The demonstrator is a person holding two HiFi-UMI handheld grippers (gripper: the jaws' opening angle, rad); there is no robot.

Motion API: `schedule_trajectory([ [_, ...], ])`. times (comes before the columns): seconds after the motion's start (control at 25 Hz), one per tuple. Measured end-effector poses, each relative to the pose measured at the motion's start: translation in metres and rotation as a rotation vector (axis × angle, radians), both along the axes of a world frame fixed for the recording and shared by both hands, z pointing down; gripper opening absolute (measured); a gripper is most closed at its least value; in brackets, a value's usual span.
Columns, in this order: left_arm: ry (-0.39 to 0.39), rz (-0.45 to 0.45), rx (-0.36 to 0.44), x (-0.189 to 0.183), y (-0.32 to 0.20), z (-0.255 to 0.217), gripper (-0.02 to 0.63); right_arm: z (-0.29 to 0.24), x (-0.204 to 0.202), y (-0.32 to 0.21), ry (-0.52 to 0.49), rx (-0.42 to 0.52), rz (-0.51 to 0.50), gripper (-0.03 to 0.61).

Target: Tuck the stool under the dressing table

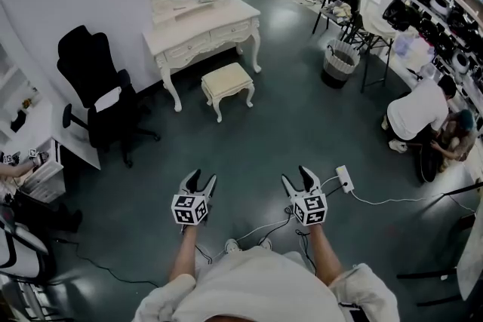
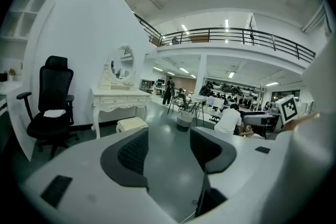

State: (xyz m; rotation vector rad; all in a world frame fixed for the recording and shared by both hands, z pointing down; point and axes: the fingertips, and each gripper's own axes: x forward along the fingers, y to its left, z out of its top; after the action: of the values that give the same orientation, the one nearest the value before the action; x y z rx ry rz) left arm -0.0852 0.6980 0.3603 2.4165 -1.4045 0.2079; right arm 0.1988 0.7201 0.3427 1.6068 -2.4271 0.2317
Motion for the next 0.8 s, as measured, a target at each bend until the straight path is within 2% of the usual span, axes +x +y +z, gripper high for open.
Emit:
schedule_trajectory([
  [0.04,0.002,0.003,-0.003,0.003,0.001,0.001,0.232,0.001,0.001,0.001,0.004,0.0,-0.002,0.268],
  [0.4,0.025,0.008,0.003,0.032,0.01,-0.001,0.233,0.003,0.024,0.009,0.015,0.004,-0.001,0.273],
  [0.8,0.004,-0.011,0.011,0.068,0.013,-0.001,0.233,0.004,0.058,0.008,0.024,0.015,-0.017,0.263],
])
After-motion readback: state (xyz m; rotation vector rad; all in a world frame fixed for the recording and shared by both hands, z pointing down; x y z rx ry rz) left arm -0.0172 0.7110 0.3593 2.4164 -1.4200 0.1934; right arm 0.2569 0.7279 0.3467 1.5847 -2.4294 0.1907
